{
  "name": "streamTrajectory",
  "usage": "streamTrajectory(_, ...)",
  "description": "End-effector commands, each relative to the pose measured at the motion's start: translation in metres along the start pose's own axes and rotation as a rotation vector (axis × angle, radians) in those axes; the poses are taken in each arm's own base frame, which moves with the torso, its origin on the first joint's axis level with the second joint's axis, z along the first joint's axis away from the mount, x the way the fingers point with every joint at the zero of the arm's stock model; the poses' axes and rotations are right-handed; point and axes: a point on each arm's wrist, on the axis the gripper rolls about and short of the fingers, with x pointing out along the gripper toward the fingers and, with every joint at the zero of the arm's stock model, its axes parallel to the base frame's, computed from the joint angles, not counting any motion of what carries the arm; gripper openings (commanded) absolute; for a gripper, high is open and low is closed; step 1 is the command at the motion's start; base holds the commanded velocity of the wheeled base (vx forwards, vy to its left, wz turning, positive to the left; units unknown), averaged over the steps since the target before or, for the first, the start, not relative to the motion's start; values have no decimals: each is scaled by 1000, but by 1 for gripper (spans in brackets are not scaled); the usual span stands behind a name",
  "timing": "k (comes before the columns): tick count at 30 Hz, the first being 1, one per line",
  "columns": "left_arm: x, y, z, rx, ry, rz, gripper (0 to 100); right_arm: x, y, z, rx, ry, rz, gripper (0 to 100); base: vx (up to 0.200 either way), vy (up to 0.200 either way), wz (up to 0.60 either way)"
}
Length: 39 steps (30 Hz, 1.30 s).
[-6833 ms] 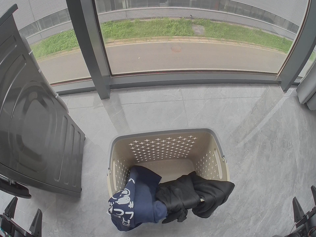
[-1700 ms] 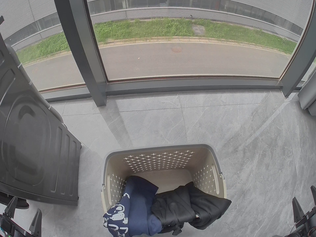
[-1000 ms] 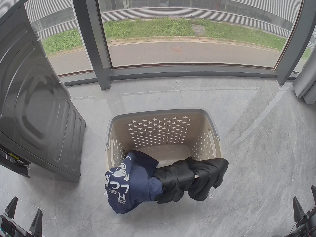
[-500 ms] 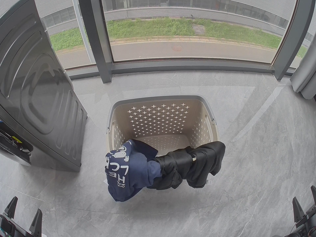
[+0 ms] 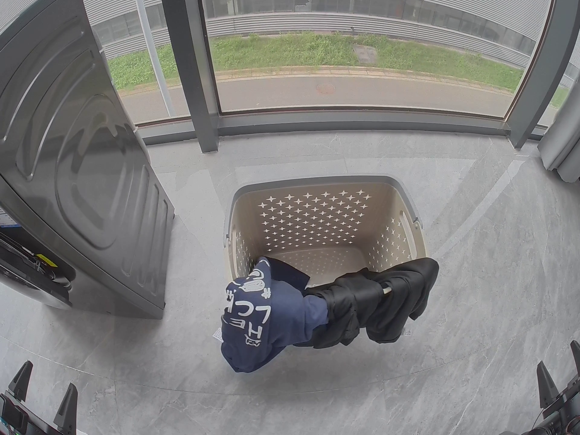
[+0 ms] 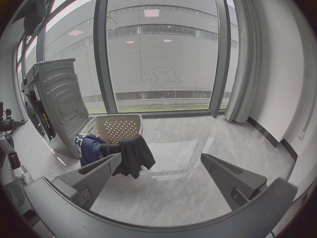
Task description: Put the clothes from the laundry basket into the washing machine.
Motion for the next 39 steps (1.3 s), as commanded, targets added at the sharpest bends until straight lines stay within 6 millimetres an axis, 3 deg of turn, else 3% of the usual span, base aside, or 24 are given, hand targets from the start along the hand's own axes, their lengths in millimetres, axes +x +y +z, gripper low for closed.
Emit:
streamTrajectory(1,0,0,-5,0,1,0,100,0,0,-5,0,-1,0,100,0,200,0)
streamTrajectory(11,0,0,-5,0,-1,0,100,0,0,-5,0,-1,0,100,0,200,0)
streamTrajectory(14,0,0,-5,0,-1,0,100,0,0,-5,0,-1,0,100,0,0,0)
streamTrajectory(29,0,0,-5,0,-1,0,100,0,0,-5,0,-1,0,100,-200,0,0)
streamTrajectory(35,0,0,-5,0,1,0,100,0,0,-5,0,-1,1,100,0,0,0)
streamTrajectory(39,0,0,-5,0,-1,0,100,0,0,-5,-2,-1,1,100,0,200,0)
